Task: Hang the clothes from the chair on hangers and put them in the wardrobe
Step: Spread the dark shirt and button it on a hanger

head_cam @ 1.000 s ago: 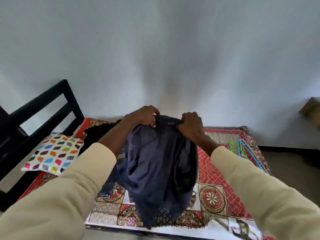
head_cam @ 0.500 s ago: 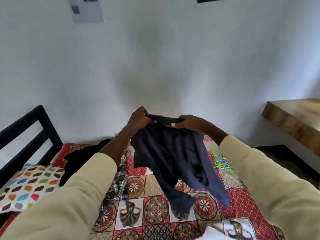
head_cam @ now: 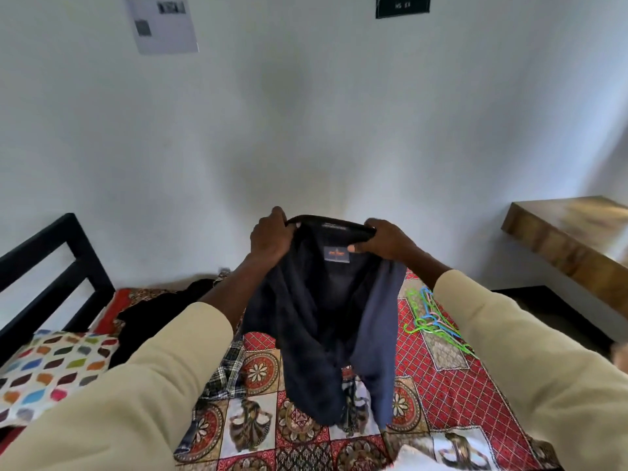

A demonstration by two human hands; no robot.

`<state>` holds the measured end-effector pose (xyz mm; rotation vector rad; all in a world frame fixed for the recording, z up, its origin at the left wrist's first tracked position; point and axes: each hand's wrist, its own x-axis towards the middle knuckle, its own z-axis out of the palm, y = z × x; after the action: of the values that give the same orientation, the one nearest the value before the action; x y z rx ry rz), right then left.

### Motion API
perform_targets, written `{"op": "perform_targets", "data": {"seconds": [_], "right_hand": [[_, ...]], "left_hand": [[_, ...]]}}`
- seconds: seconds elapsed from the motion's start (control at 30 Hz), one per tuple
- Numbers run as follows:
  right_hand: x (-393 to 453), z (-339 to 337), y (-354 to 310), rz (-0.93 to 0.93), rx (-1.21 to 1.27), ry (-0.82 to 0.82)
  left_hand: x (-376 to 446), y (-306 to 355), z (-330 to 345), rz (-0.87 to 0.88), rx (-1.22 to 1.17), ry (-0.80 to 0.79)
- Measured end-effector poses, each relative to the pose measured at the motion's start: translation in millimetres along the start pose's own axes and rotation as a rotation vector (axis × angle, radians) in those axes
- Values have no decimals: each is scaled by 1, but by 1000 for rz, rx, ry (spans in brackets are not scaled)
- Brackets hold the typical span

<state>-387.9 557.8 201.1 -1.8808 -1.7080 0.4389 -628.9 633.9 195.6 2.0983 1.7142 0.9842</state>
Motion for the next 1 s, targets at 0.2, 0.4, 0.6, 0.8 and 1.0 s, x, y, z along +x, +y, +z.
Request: {"op": "perform_targets", "data": {"seconds": [0.2, 0.4, 0.6, 0.8, 1.0], "right_hand": [[-2, -7, 15, -29, -57, -256], [-9, 16, 29, -75, -37, 304], [-13, 31, 22, 11, 205, 289], [-15, 34, 25, -30, -13, -53], [-28, 28, 24, -46, -99, 228]], "left_hand": [[4, -6, -23, 151, -37, -167], [-5, -6, -27, 166, 74, -465], [-15, 3, -28, 74, 54, 48], [-9, 9, -40, 185, 182, 82], [-9, 2, -40, 120, 296, 141]]}}
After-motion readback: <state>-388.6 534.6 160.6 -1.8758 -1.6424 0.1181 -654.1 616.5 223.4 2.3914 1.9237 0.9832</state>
